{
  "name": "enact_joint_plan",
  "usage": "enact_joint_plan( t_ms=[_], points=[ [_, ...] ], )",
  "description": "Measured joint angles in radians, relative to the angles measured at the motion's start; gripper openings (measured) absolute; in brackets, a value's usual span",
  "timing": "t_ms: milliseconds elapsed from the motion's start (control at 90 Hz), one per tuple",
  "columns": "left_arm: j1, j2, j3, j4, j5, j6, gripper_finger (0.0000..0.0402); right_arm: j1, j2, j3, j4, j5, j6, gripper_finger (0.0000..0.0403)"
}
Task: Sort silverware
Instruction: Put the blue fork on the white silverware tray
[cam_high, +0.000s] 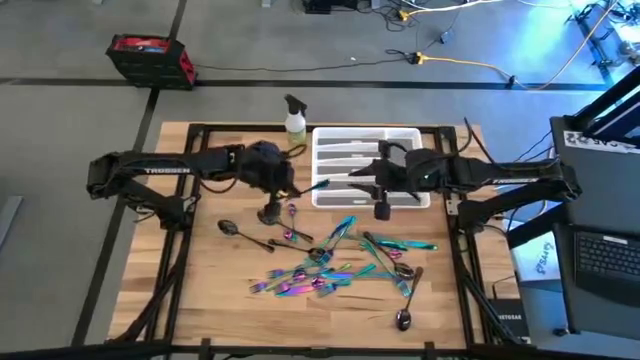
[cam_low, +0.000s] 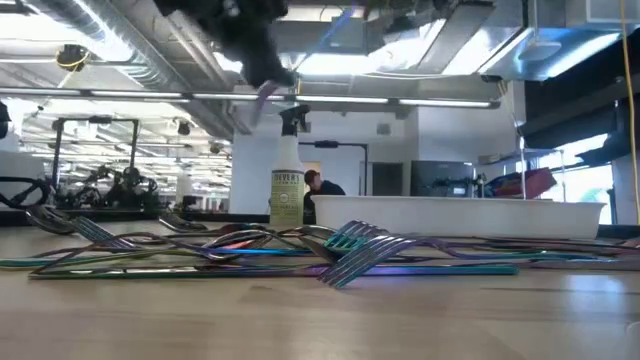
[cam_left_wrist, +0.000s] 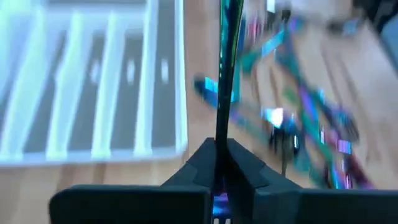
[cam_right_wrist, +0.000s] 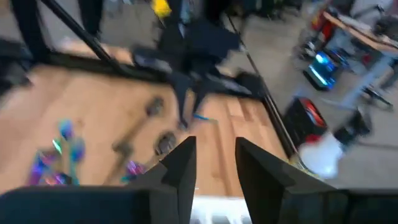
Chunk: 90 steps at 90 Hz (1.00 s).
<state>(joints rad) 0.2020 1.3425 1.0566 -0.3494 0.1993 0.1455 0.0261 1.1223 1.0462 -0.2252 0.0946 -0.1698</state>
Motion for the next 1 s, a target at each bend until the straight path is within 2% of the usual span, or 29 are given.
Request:
enact_joint_plan(
  t_ms=[211, 356, 467, 544, 700, 767, 867, 1000],
  points=[
    [0.000, -0.001, -0.038, 0.276, 0.003, -0.003, 0.0002, 0.000, -0.001, -0.003, 0.022, -0.155, 0.048, 0.0094],
    [0.003, -0.001, -0.075, 0.439, 0.007, 0.023, 0.0001, -0.001, -0.045, -0.101, 0.198, -0.265, 0.088, 0.0094],
    [0.003, -0.004, -0.129, 0.603, 0.033, 0.007, 0.0001, -0.022, -0.107, -0.222, 0.343, -0.248, 0.134, 0.0094],
    [-0.002, -0.006, -0.186, 0.781, 0.053, -0.028, 0.0000, -0.051, -0.126, -0.315, 0.468, -0.226, 0.202, 0.0094],
    [-0.005, 0.011, -0.320, 1.202, 0.054, -0.064, 0.0000, -0.081, -0.100, -0.453, 0.713, -0.217, 0.338, 0.0095],
    [-0.002, 0.025, -0.365, 1.353, 0.054, -0.059, 0.0000, -0.081, -0.068, -0.491, 0.779, -0.182, 0.405, 0.0095],
    [-0.002, 0.050, -0.403, 1.478, 0.046, -0.060, 0.0000, -0.081, 0.002, -0.510, 0.913, -0.122, 0.513, 0.0095],
    [-0.008, 0.076, -0.408, 1.518, 0.038, -0.054, 0.0000, -0.093, 0.142, -0.501, 1.126, -0.121, 0.627, 0.0095]
  ],
)
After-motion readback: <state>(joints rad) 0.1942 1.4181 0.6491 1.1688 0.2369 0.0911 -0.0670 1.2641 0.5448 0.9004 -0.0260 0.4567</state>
